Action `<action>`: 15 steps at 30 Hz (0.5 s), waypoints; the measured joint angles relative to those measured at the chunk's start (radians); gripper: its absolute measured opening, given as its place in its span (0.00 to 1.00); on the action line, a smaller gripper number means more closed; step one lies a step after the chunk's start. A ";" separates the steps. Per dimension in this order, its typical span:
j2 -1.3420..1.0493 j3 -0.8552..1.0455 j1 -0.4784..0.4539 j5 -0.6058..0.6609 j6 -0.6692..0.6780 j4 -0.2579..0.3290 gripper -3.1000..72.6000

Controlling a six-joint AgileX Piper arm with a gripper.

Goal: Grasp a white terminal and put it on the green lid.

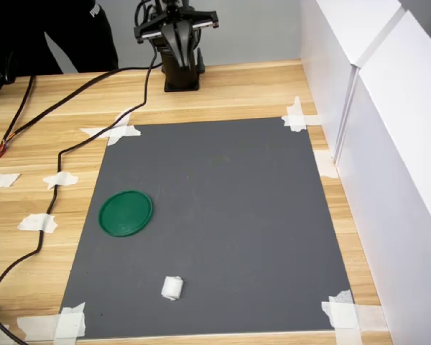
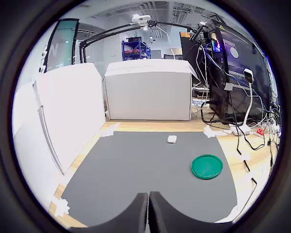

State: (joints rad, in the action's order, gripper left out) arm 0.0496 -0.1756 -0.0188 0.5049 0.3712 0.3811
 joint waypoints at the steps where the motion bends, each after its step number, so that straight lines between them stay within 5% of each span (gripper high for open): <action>1: 0.008 -0.003 0.000 0.000 0.000 0.000 0.02; 15: 0.397 -0.268 0.000 0.037 0.001 -0.036 0.02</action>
State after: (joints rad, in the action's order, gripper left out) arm 0.4462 -0.4436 -0.0188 0.5417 0.3721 0.3452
